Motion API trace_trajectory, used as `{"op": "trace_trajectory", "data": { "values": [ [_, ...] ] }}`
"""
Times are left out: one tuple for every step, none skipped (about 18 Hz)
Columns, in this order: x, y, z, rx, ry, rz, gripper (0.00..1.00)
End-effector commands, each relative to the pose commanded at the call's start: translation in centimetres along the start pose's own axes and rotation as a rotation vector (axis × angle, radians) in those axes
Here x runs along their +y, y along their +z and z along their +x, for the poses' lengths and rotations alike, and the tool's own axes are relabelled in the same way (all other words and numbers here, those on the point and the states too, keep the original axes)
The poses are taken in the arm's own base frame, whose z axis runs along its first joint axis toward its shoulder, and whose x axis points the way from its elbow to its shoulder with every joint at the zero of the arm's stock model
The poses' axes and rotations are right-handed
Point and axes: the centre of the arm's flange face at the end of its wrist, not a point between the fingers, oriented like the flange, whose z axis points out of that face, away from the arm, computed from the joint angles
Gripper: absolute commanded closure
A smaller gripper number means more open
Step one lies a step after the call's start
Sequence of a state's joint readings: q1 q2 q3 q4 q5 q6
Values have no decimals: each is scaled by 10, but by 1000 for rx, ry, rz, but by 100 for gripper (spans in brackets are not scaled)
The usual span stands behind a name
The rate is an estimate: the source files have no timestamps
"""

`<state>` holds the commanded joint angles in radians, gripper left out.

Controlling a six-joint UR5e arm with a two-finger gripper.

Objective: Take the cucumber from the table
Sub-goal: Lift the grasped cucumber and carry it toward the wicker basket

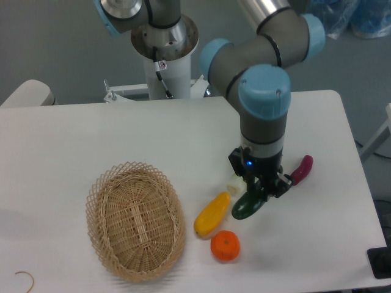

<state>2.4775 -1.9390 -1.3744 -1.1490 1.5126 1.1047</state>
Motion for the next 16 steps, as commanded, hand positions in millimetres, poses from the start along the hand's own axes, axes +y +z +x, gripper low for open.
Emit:
{"op": "trace_trajectory", "data": {
  "values": [
    [-4,-1,4,1,-12,2,81],
    [-9,-4,9,0,-28,7,81],
    [-16,-12,15,-9,-46,16,81],
    [-21,-13,20,-8,-66,19,81],
    [-25,-14,24,-6,-76,21,81],
    [-30,-14,28,-4,-73,23,82],
    [-35,-14,33,-3,-78,28,81],
    [-42,-14,38,-2,-89,32,81],
    [-47,-16,41,-5,-107,37,82],
    [-50,-17,45,-4,-118,39,82],
    [-52,-16,46,-2,-132,39,82],
    [-52,-18,48,-4,-142,39,82],
    [-52,-20,48,-7,-146,39,82],
    [-51,-23,49,-9,-146,42,82],
    [-54,-25,52,-9,-140,47,82],
    [-58,-26,56,-10,-132,48,82]
  ]
}}
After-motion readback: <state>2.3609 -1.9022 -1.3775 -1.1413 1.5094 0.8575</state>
